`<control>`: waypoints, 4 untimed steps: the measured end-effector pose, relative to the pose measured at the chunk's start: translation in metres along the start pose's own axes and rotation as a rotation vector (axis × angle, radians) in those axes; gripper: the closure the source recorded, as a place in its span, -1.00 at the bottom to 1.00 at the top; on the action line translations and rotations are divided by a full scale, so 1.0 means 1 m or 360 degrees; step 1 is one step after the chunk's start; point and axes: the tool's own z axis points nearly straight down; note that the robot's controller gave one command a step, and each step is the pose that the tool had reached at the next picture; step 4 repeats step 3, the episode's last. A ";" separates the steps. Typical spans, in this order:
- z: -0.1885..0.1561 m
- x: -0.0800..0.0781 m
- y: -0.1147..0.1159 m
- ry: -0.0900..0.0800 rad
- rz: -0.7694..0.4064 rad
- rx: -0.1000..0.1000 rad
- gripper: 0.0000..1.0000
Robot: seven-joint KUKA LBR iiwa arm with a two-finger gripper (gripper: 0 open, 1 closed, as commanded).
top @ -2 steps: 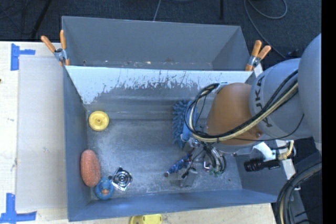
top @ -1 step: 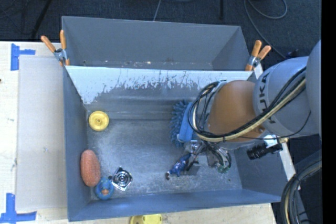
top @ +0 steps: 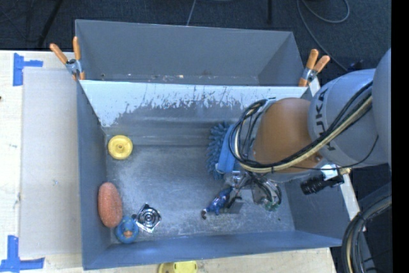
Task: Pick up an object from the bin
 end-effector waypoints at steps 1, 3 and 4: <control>-0.117 0.009 0.003 0.0001 -0.0078 0.0000 1.00; -0.199 0.000 0.026 0.0000 -0.0016 0.0000 1.00; -0.199 0.000 0.026 0.0000 -0.0016 0.0000 1.00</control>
Offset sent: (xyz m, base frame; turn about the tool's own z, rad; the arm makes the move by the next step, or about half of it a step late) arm 0.0000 0.0000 0.0000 0.0000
